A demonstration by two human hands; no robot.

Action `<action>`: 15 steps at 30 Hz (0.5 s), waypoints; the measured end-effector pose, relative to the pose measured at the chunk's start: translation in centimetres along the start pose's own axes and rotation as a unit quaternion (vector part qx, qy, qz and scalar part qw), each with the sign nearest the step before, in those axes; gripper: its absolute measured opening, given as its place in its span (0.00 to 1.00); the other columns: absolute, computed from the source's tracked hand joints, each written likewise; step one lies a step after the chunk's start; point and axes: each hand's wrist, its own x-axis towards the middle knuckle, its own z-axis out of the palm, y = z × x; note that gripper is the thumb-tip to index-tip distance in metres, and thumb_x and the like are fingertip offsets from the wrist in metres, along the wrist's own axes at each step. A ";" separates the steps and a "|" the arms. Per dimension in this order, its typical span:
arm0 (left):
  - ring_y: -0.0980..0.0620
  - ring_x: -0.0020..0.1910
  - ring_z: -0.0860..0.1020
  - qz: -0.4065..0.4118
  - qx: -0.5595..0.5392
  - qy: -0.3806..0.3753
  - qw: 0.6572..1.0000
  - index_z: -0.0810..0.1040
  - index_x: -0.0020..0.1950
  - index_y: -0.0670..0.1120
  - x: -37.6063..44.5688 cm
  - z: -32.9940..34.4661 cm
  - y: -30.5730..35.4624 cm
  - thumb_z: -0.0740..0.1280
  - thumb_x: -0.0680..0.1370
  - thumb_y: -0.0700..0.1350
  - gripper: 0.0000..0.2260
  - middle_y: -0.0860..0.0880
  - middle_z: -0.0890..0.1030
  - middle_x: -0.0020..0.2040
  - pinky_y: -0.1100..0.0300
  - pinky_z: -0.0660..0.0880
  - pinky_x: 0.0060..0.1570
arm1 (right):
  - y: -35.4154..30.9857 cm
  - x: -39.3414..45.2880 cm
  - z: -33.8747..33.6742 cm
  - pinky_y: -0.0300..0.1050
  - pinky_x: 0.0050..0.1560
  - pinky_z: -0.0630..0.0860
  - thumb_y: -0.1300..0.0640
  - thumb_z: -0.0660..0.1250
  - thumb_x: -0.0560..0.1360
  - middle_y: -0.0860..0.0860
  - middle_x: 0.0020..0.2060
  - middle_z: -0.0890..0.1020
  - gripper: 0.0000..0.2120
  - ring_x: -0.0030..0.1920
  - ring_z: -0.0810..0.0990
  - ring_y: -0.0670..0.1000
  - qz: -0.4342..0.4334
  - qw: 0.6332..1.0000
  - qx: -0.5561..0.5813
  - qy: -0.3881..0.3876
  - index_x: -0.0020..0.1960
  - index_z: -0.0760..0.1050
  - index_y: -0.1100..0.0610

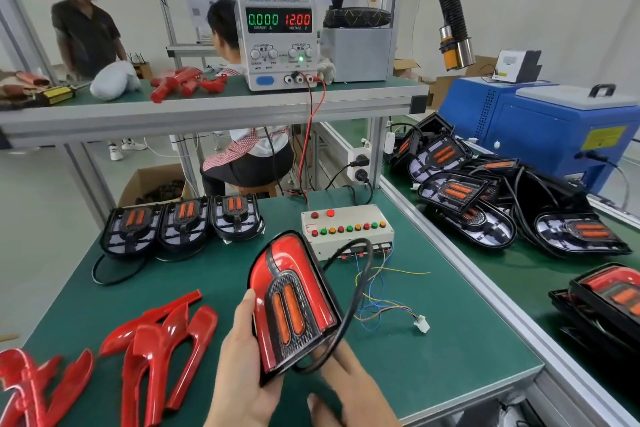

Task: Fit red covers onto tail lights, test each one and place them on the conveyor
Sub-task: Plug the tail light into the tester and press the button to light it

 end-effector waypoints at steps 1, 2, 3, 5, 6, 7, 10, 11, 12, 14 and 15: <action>0.44 0.43 0.87 0.027 0.017 0.007 0.999 0.89 0.45 0.49 0.2 -0.2 0.2 0.67 0.80 0.55 0.15 0.42 0.88 0.49 0.53 0.82 0.36 | 0.4 -2.7 -1.3 0.35 0.61 0.73 0.53 0.66 0.68 0.36 0.71 0.74 0.29 0.67 0.78 0.45 0.003 0.995 0.056 0.081 0.66 0.75 0.31; 0.44 0.42 0.87 0.050 0.032 0.012 0.998 0.89 0.44 0.51 0.2 -0.2 0.5 0.66 0.81 0.55 0.15 0.43 0.88 0.48 0.53 0.82 0.32 | 0.8 -3.5 0.1 0.38 0.55 0.77 0.56 0.69 0.68 0.45 0.62 0.83 0.22 0.63 0.82 0.52 -0.039 0.984 0.085 0.151 0.60 0.83 0.42; 0.44 0.42 0.87 0.064 0.052 0.015 0.996 0.88 0.44 0.51 0.1 -0.2 0.8 0.66 0.82 0.54 0.15 0.43 0.88 0.47 0.54 0.82 0.31 | 0.1 -3.9 -1.0 0.41 0.44 0.79 0.56 0.71 0.71 0.53 0.51 0.87 0.15 0.54 0.86 0.57 -0.014 0.967 0.162 0.198 0.56 0.85 0.52; 0.43 0.43 0.87 0.099 0.107 0.006 0.989 0.88 0.45 0.49 -0.3 -0.5 0.9 0.66 0.81 0.55 0.14 0.42 0.88 0.46 0.54 0.82 0.32 | -0.6 -3.6 -1.3 0.42 0.24 0.73 0.48 0.57 0.82 0.60 0.40 0.87 0.22 0.35 0.86 0.58 0.022 0.950 0.237 0.202 0.55 0.82 0.63; 0.42 0.43 0.87 0.113 0.126 -0.004 0.986 0.87 0.46 0.48 -0.4 -0.8 0.8 0.66 0.80 0.56 0.15 0.41 0.87 0.46 0.55 0.82 0.33 | -1.3 -3.4 -1.5 0.41 0.20 0.69 0.44 0.48 0.84 0.61 0.37 0.86 0.30 0.29 0.84 0.56 0.031 0.939 0.271 0.210 0.54 0.81 0.65; 0.41 0.43 0.87 0.122 0.143 -0.013 0.982 0.87 0.47 0.47 -0.6 -0.9 0.7 0.66 0.79 0.57 0.16 0.40 0.87 0.46 0.56 0.82 0.35 | -1.8 -3.7 -2.0 0.40 0.19 0.67 0.43 0.45 0.84 0.61 0.36 0.86 0.33 0.27 0.81 0.54 0.021 0.935 0.274 0.227 0.52 0.81 0.64; 0.40 0.45 0.87 0.127 0.152 -0.022 0.980 0.87 0.48 0.47 -0.8 -1.1 0.1 0.68 0.74 0.60 0.18 0.39 0.87 0.47 0.56 0.83 0.37 | -2.2 -4.7 -1.9 0.41 0.26 0.70 0.54 0.54 0.86 0.54 0.32 0.85 0.20 0.26 0.78 0.50 -0.001 0.958 0.033 0.285 0.47 0.82 0.56; 0.40 0.45 0.87 0.121 0.145 -0.014 0.982 0.87 0.48 0.47 -0.9 -1.1 -0.1 0.68 0.73 0.60 0.18 0.39 0.87 0.47 0.55 0.83 0.38 | -1.7 -5.0 -1.8 0.40 0.32 0.72 0.54 0.56 0.86 0.51 0.32 0.84 0.18 0.30 0.78 0.49 0.000 0.954 -0.088 0.288 0.44 0.82 0.51; 0.40 0.45 0.87 0.114 0.136 -0.003 0.984 0.87 0.48 0.47 -0.9 -1.1 -0.3 0.68 0.74 0.60 0.18 0.39 0.87 0.48 0.54 0.83 0.37 | -1.3 -5.1 -1.7 0.38 0.37 0.72 0.51 0.56 0.85 0.49 0.33 0.83 0.18 0.34 0.78 0.48 0.012 0.939 -0.183 0.291 0.42 0.80 0.46; 0.40 0.45 0.87 0.108 0.111 0.017 0.988 0.88 0.47 0.47 -0.8 -1.3 -0.6 0.68 0.76 0.59 0.17 0.40 0.87 0.48 0.53 0.83 0.37 | -1.1 -5.3 -1.7 0.35 0.40 0.72 0.46 0.57 0.84 0.47 0.32 0.81 0.17 0.38 0.78 0.47 0.035 0.926 -0.248 0.281 0.39 0.77 0.43; 0.41 0.46 0.87 0.110 0.099 0.028 0.989 0.88 0.47 0.48 -0.7 -1.5 -0.8 0.68 0.77 0.59 0.16 0.40 0.87 0.48 0.53 0.84 0.37 | -0.8 -5.3 -1.7 0.37 0.39 0.74 0.46 0.59 0.83 0.48 0.29 0.81 0.16 0.35 0.79 0.48 0.050 0.935 -0.229 0.266 0.39 0.77 0.45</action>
